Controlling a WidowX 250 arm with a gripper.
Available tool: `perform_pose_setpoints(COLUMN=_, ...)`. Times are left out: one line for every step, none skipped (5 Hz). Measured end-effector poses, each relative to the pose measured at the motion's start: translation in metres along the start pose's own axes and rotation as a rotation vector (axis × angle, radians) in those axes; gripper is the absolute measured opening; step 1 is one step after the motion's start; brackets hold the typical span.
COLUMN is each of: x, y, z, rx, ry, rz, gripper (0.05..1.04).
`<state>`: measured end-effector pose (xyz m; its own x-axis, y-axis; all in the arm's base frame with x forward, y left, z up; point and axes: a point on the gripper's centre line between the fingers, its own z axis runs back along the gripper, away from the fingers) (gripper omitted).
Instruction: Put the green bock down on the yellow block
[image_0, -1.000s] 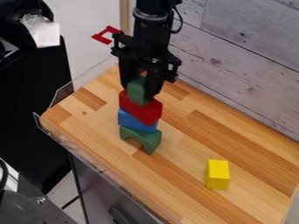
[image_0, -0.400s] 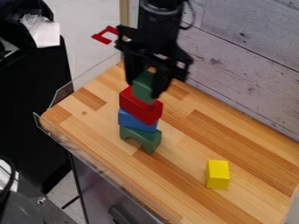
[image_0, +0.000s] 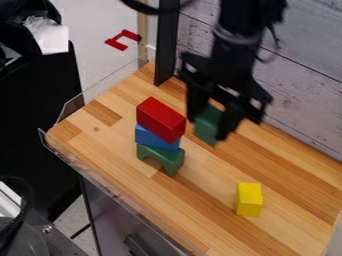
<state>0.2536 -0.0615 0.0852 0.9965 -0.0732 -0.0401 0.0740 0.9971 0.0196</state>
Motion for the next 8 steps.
perform_pose_setpoints(x=0.008, y=-0.014, z=-0.015, rx=-0.038, ry=-0.009, rz=0.035, gripper=0.559)
perform_pose_setpoints(x=0.015, y=-0.027, z=-0.024, rx=-0.077, ry=-0.031, rz=0.104, gripper=0.558)
perform_pose_setpoints(x=0.015, y=-0.035, z=-0.026, rx=-0.087, ry=-0.030, rz=0.222, gripper=0.558)
perform_pose_setpoints(x=0.013, y=-0.047, z=-0.026, rx=-0.101, ry=-0.027, rz=0.326, gripper=0.558)
perform_pose_setpoints(x=0.011, y=-0.055, z=-0.031, rx=-0.117, ry=-0.002, rz=0.406, gripper=0.558)
perform_pose_setpoints(x=0.007, y=-0.058, z=-0.037, rx=-0.132, ry=0.011, rz=0.462, gripper=0.558)
perform_pose_setpoints(x=0.003, y=-0.060, z=-0.046, rx=-0.145, ry=0.031, rz=0.486, gripper=0.558)
perform_pose_setpoints(x=0.002, y=-0.059, z=-0.053, rx=-0.133, ry=0.047, rz=0.499, gripper=0.558)
